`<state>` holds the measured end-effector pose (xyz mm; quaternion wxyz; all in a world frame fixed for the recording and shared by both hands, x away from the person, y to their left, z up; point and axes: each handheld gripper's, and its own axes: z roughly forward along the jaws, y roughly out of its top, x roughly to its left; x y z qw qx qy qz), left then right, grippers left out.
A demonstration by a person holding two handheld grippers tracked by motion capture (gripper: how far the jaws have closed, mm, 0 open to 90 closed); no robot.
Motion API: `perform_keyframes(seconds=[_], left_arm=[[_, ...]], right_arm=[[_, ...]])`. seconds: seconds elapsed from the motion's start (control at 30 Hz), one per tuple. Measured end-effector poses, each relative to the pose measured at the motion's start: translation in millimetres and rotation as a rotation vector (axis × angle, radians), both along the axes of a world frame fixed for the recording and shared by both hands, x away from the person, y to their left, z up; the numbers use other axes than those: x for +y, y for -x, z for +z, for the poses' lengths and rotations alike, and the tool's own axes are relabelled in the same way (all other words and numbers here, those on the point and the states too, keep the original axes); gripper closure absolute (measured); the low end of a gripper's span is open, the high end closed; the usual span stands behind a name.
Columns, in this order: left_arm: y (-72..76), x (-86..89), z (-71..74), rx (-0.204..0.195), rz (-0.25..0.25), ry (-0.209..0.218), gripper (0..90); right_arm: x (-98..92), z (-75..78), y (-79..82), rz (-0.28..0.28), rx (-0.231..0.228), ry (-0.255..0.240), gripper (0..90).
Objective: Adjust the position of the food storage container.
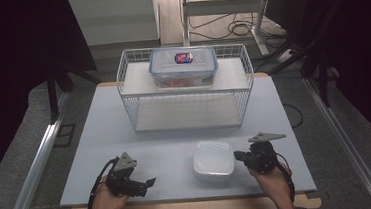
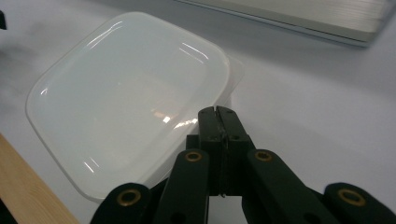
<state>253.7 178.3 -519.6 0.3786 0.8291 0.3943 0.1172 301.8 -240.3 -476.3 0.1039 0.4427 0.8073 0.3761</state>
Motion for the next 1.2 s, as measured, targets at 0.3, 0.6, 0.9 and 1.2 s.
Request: perform_keyframes(seconds=[0.3, 0.6, 0.9, 1.2], left_arm=[[-0.6, 1.0, 0.1, 0.001, 0.017, 0.006, 5.4], [0.1, 1.8, 0.1, -0.017, 0.010, 0.008, 5.4], [1.0, 2.2, -1.0, -0.064, -0.014, -0.002, 5.5], [-2.3, 6.8, -4.7, -0.069, 0.004, 0.022, 4.6]], right_arm=[[33.2, -2.7, -4.5, 0.067, 0.003, -0.013, 88.9], [60.8, -4.3, -10.2, 0.128, -0.019, 0.003, 88.8], [42.8, -1.7, -5.6, 0.112, -0.073, -0.003, 74.4], [23.3, -9.7, -4.3, 0.135, -0.097, -0.021, 24.8]])
